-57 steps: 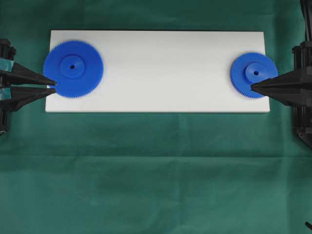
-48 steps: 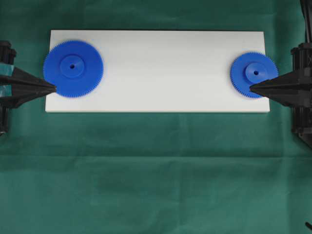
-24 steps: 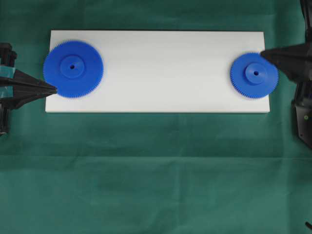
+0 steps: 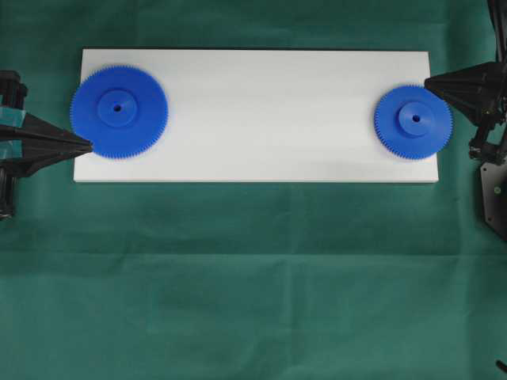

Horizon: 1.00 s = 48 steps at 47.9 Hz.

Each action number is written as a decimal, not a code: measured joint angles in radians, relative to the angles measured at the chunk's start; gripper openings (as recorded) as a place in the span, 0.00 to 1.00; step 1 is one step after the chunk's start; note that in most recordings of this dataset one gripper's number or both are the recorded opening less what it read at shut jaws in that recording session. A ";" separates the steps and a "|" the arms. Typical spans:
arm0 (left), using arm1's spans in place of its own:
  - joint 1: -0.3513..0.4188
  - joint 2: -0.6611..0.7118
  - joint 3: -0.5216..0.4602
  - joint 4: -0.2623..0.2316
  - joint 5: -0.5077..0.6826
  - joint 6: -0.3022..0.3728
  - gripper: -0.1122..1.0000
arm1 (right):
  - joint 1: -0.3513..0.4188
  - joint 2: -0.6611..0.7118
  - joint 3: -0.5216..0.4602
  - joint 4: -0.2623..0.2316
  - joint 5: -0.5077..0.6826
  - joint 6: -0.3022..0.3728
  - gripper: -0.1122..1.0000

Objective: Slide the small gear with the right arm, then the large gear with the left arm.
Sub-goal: 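Move the right gripper down onto the small blue gear's hub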

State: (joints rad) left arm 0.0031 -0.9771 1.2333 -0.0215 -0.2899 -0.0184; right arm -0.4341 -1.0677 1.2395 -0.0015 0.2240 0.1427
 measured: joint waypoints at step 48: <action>0.003 0.000 0.005 -0.002 -0.008 -0.009 0.10 | -0.014 0.196 -0.011 -0.011 0.196 0.117 0.55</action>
State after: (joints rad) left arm 0.0061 -0.9771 1.2379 -0.0230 -0.2976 -0.0276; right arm -0.4479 -0.8713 1.2287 -0.0123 0.4203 0.2592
